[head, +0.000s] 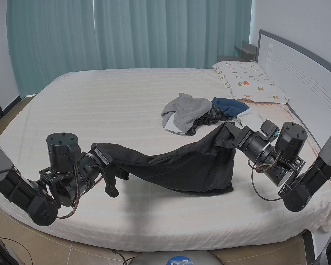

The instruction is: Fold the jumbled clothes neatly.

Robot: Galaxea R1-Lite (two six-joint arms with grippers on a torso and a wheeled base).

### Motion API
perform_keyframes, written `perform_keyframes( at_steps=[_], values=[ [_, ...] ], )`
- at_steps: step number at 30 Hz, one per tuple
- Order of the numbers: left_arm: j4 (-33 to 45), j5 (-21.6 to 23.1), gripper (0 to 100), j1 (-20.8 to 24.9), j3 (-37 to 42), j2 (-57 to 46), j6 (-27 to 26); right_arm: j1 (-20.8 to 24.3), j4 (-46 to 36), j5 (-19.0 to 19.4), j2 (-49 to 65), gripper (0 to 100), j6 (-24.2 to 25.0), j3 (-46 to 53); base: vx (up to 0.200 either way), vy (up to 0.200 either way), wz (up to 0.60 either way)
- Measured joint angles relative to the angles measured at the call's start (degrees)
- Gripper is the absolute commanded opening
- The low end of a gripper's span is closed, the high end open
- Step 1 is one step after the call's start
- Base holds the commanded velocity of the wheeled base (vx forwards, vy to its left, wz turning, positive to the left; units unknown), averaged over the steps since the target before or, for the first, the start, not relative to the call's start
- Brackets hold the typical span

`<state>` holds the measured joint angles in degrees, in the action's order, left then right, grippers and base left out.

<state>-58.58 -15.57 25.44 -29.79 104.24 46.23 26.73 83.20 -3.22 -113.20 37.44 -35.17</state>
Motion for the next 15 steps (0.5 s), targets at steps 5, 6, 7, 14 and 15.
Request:
perform_keyframes(
  at_steps=[5, 6, 7, 14, 15],
  values=[
    [0.0, 0.0, 0, 0.0, 0.2, -0.3, 0.0, 0.2, 1.9, 0.0, 0.0, 0, -0.4, -0.2, 0.000, 0.200, 0.00],
    [0.0, 0.0, 0, 0.0, 0.2, -0.3, 0.0, 0.2, 2.5, 0.0, 0.0, 0, -0.5, -0.4, 0.000, 0.200, 0.00],
    [0.0, 0.0, 0, 0.0, 0.2, -0.3, 0.0, 0.2, 2.9, 0.0, 0.0, 0, -0.6, -0.5, 0.000, 0.200, 0.00],
    [0.0, 0.0, 0, 0.0, 0.3, -0.4, 0.0, 0.6, 3.2, 0.0, 0.4, 0, -1.2, -1.7, 0.000, 0.200, 0.00],
    [0.0, 0.0, 0, 0.0, 0.3, -0.4, 0.0, 0.7, 3.1, 0.0, 0.4, 0, -1.4, -1.8, 0.000, 0.200, 0.00]
  ],
)
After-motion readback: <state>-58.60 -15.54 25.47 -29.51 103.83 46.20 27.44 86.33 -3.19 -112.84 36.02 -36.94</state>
